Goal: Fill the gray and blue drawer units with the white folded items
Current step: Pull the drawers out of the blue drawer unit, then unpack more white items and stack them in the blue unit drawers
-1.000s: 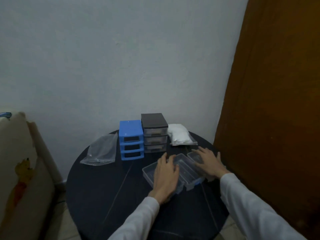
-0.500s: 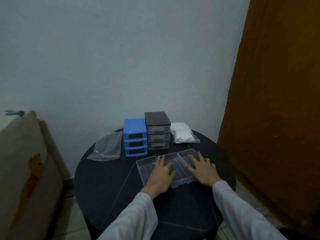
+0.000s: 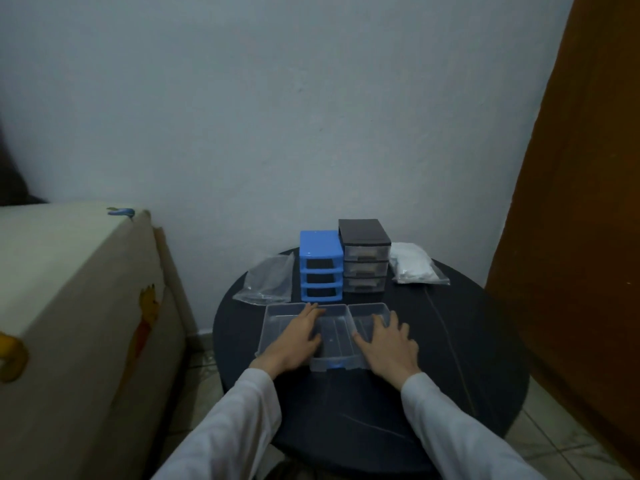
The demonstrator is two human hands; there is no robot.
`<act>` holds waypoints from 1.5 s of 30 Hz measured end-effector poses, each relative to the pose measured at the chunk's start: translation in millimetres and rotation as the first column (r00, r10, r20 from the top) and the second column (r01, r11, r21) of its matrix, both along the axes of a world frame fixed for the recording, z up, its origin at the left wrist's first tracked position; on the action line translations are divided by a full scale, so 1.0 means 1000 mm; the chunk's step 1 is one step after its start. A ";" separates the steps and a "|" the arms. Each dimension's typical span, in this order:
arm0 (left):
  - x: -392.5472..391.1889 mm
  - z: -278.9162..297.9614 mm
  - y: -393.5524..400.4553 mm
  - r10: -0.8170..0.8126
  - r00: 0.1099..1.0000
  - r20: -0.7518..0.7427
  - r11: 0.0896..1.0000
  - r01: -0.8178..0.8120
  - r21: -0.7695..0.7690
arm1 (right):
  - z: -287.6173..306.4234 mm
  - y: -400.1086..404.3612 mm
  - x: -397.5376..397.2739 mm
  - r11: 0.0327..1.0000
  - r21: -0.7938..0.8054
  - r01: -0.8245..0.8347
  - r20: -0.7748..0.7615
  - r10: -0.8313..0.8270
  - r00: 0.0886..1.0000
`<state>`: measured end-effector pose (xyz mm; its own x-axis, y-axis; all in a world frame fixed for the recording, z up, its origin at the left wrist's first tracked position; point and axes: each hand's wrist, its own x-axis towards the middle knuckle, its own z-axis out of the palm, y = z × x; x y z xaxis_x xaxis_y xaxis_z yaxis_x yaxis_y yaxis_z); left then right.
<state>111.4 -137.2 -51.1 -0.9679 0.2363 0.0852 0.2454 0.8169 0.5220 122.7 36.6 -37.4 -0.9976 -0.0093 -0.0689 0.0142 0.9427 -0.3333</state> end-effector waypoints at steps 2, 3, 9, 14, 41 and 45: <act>0.001 0.000 -0.003 0.008 1.000 -0.009 1.000 -0.008 -0.007 | 0.001 -0.003 0.000 1.000 -0.009 -0.007 0.008 0.007 1.000; 0.001 0.001 -0.003 0.012 1.000 -0.018 1.000 -0.012 -0.008 | 0.002 -0.002 -0.001 1.000 -0.018 -0.008 0.008 0.008 1.000; -0.007 0.024 0.017 -0.044 0.991 -0.123 0.998 0.037 -0.055 | 0.022 0.023 -0.017 0.992 -0.126 0.008 -0.039 -0.013 0.999; -0.036 0.060 0.070 -0.173 0.974 -0.147 0.983 0.179 0.026 | 0.037 0.069 -0.058 0.936 -0.325 0.133 0.034 -0.129 0.991; -0.163 0.028 0.207 -0.134 0.948 -0.288 0.935 0.024 -0.354 | -0.004 0.156 -0.147 0.251 -0.863 0.439 0.410 -0.161 0.898; -0.153 0.041 0.207 -0.092 0.958 -0.273 0.979 0.036 -0.201 | 0.005 0.153 -0.133 0.303 -0.870 0.388 0.374 -0.107 0.921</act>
<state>-41.5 69.4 -9.8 -0.8938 0.3355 0.2974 0.4140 0.8724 0.2600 -10.5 189.4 -32.3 -0.9213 0.0382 -0.3869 0.3859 -0.0310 -0.9220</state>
